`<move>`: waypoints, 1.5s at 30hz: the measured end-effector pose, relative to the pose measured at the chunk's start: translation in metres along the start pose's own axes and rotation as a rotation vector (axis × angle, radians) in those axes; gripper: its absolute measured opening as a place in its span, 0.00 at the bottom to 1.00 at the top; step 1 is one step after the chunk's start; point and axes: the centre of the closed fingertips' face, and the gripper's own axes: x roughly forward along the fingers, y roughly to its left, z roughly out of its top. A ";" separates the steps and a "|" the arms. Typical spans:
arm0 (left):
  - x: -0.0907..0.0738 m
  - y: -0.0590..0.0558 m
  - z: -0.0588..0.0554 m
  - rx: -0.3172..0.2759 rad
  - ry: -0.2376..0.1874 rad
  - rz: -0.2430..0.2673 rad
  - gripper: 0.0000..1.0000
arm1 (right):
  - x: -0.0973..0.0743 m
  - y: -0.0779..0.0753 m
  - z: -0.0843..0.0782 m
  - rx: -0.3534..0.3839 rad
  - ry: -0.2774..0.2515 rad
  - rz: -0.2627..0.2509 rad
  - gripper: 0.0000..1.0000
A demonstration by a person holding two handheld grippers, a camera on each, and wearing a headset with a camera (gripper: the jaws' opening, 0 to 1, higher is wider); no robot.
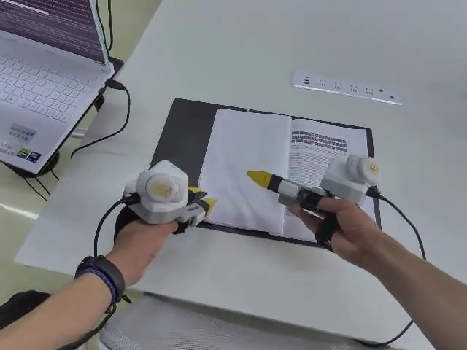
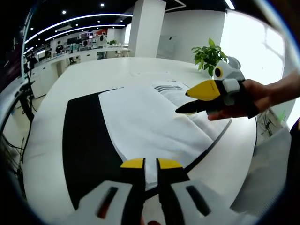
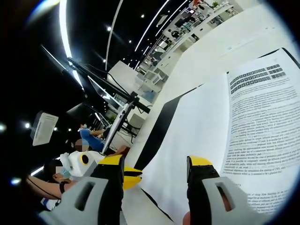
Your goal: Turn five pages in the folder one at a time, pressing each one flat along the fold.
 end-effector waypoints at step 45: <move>0.006 0.003 -0.032 0.009 0.094 0.030 0.00 | -0.003 -0.040 0.032 -0.112 0.006 -0.107 0.30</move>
